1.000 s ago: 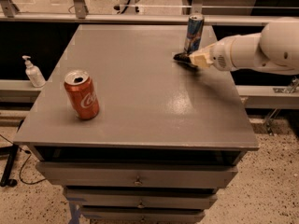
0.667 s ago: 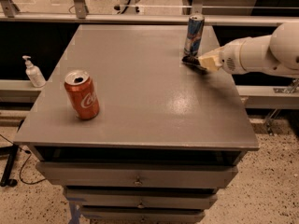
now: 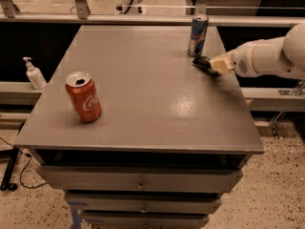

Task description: Move rxbar chocolate near redbull can

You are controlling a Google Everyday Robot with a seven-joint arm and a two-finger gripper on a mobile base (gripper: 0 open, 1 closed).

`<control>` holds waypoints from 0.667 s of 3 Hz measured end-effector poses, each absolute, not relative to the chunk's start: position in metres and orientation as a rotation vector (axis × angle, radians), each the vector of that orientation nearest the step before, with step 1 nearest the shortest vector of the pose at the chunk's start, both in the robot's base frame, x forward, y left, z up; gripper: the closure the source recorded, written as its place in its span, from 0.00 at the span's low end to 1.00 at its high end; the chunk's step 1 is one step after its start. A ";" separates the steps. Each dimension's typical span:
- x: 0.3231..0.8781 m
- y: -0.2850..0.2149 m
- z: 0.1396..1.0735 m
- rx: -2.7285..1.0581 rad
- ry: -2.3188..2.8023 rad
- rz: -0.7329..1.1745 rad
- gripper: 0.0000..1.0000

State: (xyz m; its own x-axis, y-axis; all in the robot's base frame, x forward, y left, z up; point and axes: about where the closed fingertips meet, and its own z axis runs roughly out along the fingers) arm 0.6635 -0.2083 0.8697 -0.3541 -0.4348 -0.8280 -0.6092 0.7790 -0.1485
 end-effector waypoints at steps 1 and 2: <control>0.668 -0.206 0.868 -0.787 2.007 0.238 0.62; 0.672 -0.201 0.866 -0.796 2.009 0.250 0.39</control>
Offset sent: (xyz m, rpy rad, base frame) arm 0.0128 0.0076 -0.0042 0.0090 0.0214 0.0234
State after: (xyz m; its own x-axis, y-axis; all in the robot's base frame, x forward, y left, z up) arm 0.6720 -0.2014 0.8662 -0.3584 -0.4356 -0.8257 -0.6249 0.7690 -0.1345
